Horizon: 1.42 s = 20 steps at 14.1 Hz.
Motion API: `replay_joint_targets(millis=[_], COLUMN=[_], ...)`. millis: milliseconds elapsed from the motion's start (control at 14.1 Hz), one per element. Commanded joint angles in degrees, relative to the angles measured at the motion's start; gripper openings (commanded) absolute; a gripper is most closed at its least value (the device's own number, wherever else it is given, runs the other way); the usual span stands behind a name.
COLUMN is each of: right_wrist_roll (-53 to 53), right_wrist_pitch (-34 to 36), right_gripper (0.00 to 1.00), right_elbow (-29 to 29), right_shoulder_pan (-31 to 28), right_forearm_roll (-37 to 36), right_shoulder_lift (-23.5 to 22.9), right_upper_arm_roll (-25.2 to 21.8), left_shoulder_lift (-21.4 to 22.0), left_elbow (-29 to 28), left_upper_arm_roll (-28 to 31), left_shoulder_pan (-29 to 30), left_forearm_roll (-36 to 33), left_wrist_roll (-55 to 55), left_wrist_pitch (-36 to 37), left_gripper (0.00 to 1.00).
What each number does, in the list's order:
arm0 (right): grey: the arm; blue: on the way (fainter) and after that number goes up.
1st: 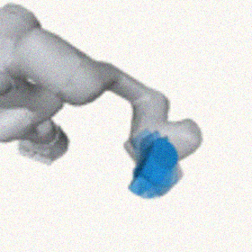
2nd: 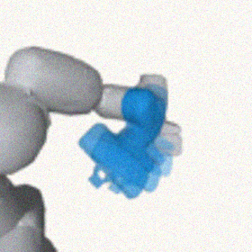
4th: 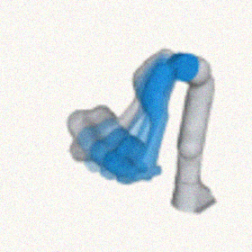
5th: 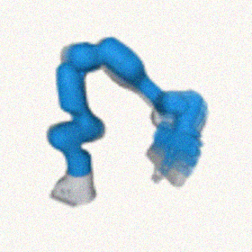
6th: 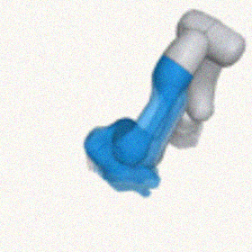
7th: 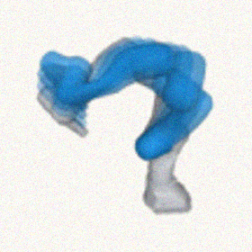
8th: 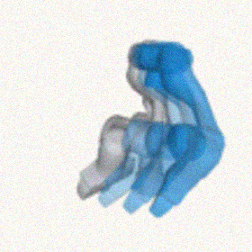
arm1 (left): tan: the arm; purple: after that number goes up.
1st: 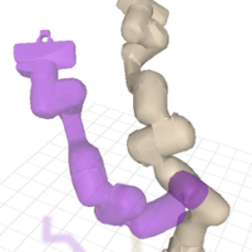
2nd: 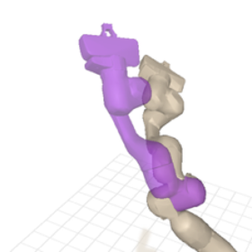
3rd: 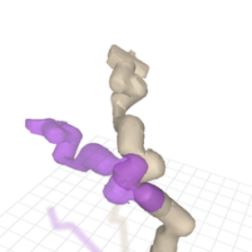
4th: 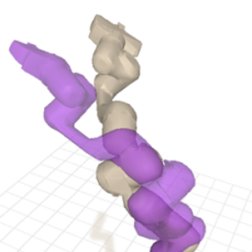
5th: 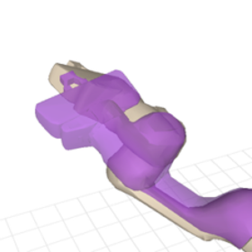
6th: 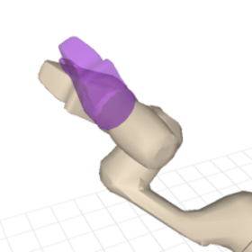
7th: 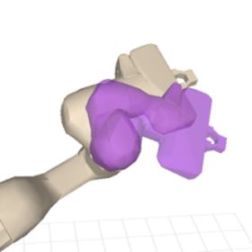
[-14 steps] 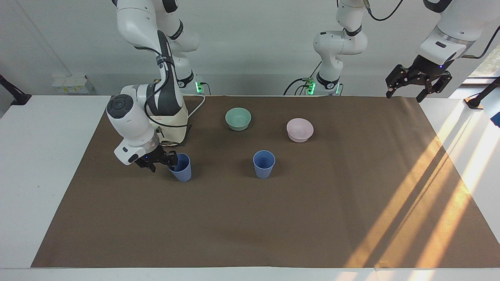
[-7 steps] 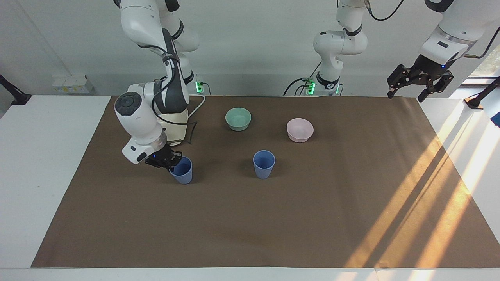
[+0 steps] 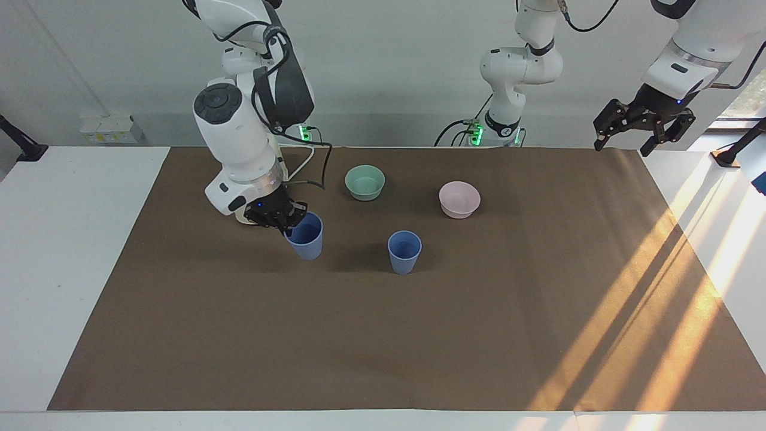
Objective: Stack blue cups with both arms
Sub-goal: 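Lift the second blue cup with the right gripper over the first cup, then lower the held cup into the first cup and open the right gripper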
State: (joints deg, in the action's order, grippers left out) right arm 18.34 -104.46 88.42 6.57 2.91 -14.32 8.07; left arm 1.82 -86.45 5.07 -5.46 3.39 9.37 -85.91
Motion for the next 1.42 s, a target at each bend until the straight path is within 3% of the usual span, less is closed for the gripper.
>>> replay_joint_targets(millis=[0, 496, 921, 1346], right_wrist_roll=[7.74, 18.2, 19.37, 19.02], right_wrist_pitch=[1.1, -0.91, -7.94, -9.97], right_gripper=[0.0, 0.0, 0.0, 0.0], right_elbow=[-3.34, -8.7, -7.57, -2.65], right_shoulder_pan=[1.77, 13.02, 12.51, 13.03], right_forearm_roll=[-1.24, -2.12, -2.21, -2.21], right_shoulder_lift=[-0.88, -3.86, -6.77, -7.39], right_upper_arm_roll=[3.79, 3.27, 3.71, 3.71], left_shoulder_lift=[1.25, 1.43, 1.16, 1.16], left_elbow=[-1.27, -1.62, -1.18, -1.18], left_upper_arm_roll=[-0.24, -0.24, -0.33, -0.33], left_shoulder_pan=[0.28, 0.28, 0.28, 0.19], left_forearm_roll=[-0.57, -0.48, -0.48, -0.4], left_wrist_roll=[-0.58, -0.67, -0.5, -0.5], left_wrist_pitch=[-0.23, -0.14, -0.67, -0.58], left_gripper=[1.0, 1.0, 1.0, 1.0])
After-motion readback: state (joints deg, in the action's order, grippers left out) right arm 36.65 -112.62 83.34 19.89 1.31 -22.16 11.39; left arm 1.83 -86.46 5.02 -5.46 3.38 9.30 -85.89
